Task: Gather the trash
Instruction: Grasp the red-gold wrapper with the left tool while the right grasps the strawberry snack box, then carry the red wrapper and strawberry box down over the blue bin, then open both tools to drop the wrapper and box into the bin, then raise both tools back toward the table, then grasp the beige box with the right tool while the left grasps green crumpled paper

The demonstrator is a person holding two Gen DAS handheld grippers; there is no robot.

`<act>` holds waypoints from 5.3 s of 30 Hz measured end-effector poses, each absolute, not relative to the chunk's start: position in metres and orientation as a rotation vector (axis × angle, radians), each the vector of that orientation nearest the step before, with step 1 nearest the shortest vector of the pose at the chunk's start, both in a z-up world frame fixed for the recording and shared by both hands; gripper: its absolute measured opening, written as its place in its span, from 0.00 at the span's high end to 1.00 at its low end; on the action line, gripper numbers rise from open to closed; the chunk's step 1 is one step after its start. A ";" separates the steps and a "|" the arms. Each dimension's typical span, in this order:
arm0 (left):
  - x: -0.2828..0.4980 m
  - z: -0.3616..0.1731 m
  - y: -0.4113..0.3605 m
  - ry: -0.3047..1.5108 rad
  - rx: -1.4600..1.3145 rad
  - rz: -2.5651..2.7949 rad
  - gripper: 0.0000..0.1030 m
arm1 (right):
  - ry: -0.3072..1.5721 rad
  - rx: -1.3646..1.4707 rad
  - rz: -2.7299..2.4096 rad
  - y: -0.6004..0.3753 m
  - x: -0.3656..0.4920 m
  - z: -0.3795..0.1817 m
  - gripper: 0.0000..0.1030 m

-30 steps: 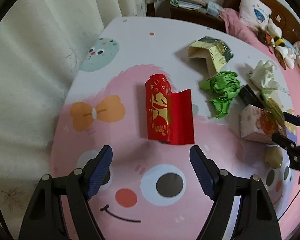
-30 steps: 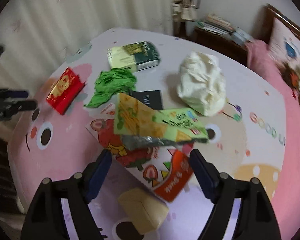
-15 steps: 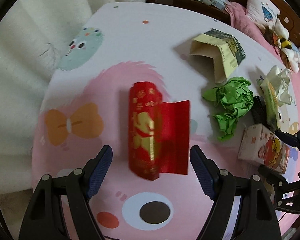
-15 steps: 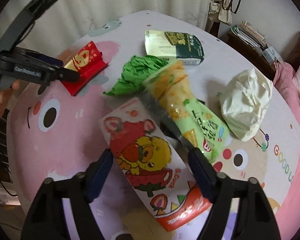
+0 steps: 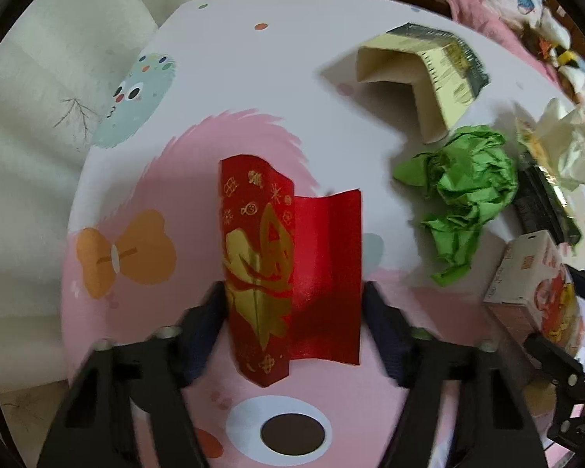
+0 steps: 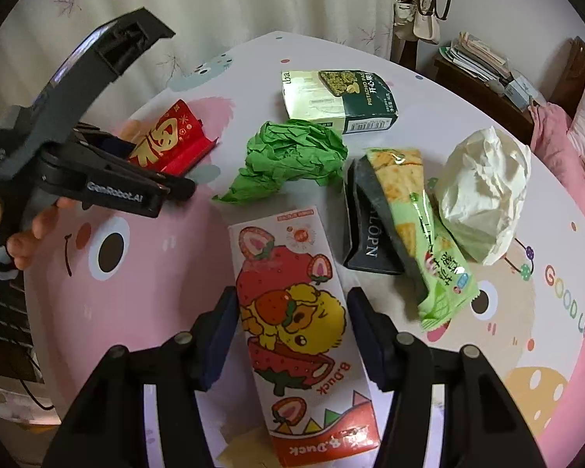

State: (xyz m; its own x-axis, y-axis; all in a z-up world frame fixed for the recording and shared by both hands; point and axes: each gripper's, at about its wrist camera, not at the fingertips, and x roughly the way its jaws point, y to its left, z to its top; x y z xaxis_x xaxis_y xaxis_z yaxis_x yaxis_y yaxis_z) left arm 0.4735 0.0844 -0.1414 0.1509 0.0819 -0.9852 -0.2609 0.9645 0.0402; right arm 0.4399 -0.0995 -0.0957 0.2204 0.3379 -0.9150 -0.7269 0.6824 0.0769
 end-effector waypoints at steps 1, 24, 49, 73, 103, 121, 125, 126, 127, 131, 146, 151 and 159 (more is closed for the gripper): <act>0.473 -0.141 0.082 1.396 -0.157 0.247 0.62 | 1.122 -0.402 0.765 -0.100 0.440 -0.094 0.45; 0.334 -0.022 0.039 1.190 -0.089 0.179 0.83 | 0.951 -0.119 0.723 -0.124 0.377 0.005 0.47; 0.069 0.004 0.084 1.109 0.051 -0.066 0.83 | 1.036 0.053 0.480 -0.068 0.080 -0.012 0.47; 0.022 -0.222 0.020 1.408 0.040 -0.207 0.82 | 1.421 0.233 0.196 -0.120 0.017 -0.267 0.47; 0.027 -0.302 0.015 1.370 0.054 -0.074 0.17 | 1.468 0.287 0.138 -0.129 0.032 -0.377 0.27; 0.012 -0.070 0.025 1.201 0.080 -0.163 0.18 | 1.262 0.298 0.131 -0.128 -0.009 -0.154 0.27; 0.012 -0.028 0.035 1.117 0.102 -0.133 0.18 | 1.184 0.273 0.138 -0.123 -0.011 -0.104 0.27; 0.011 -0.019 0.036 1.098 0.108 -0.130 0.18 | 1.166 0.267 0.137 -0.121 -0.012 -0.094 0.27; 0.011 -0.007 0.040 1.075 0.105 -0.135 0.18 | 1.142 0.258 0.135 -0.121 -0.013 -0.083 0.27; 0.011 0.020 0.050 1.035 0.066 -0.162 0.18 | 1.051 0.220 0.130 -0.115 -0.013 -0.047 0.27; 0.047 0.060 0.063 0.894 0.060 -0.157 0.18 | 0.910 0.171 0.079 -0.119 0.046 0.003 0.27; 0.081 0.050 0.069 0.914 0.033 -0.113 0.18 | 0.918 0.175 0.078 -0.132 0.089 -0.001 0.27; 0.165 0.025 0.063 0.971 -0.005 -0.009 0.18 | 0.944 0.111 0.081 -0.163 0.192 -0.028 0.27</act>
State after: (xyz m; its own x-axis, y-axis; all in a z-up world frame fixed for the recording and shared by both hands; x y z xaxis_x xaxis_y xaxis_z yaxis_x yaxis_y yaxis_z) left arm 0.1651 0.0628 0.0252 0.5646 -0.0097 -0.8253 0.0053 1.0000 -0.0080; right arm 0.1916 -0.1635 -0.0277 0.5844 0.1181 -0.8028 -0.0212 0.9912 0.1304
